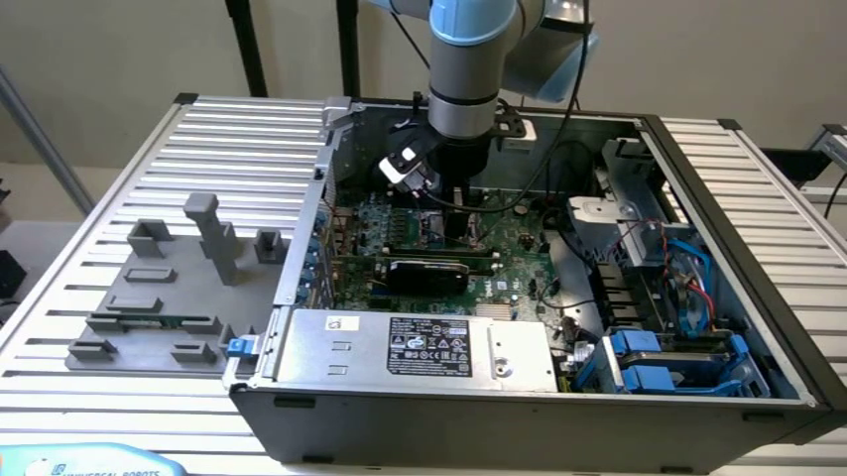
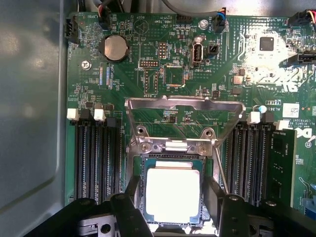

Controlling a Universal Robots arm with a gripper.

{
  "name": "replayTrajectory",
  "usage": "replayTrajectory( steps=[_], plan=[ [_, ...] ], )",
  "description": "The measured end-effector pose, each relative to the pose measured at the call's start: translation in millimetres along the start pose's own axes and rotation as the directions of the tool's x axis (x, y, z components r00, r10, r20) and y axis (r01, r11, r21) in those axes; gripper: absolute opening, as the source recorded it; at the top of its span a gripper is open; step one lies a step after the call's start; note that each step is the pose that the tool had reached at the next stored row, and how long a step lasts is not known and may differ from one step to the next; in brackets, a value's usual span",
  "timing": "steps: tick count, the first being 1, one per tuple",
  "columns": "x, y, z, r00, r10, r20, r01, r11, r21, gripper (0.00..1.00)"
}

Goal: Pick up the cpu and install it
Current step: 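Place the cpu into insertion slot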

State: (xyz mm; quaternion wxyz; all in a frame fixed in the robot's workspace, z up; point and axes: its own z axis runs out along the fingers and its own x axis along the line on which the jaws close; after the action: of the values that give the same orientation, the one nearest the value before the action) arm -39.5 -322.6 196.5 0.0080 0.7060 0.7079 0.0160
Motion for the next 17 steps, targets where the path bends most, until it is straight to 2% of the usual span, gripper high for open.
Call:
replayTrajectory(
  steps=[4, 14, 15, 16, 17],
  plan=[
    [0.0, 0.0, -2.0, 1.0000, 0.000, 0.0001, 0.000, 1.0000, 0.0001, 0.63],
    [0.2, 0.6, -17.6, 1.0000, 0.000, 0.0000, 0.000, 1.0000, 0.0000, 0.60],
    [0.2, 0.6, -18.2, 1.0000, 0.000, 0.0000, 0.000, 1.0000, 0.0000, 0.48],
    [0.2, 0.6, -18.4, 1.0000, 0.000, -0.0003, 0.000, 1.0000, -0.0002, 0.48],
    [0.3, 0.7, -18.4, 1.0000, 0.000, -0.0010, 0.000, 1.0000, -0.0003, 0.42]
  ],
)
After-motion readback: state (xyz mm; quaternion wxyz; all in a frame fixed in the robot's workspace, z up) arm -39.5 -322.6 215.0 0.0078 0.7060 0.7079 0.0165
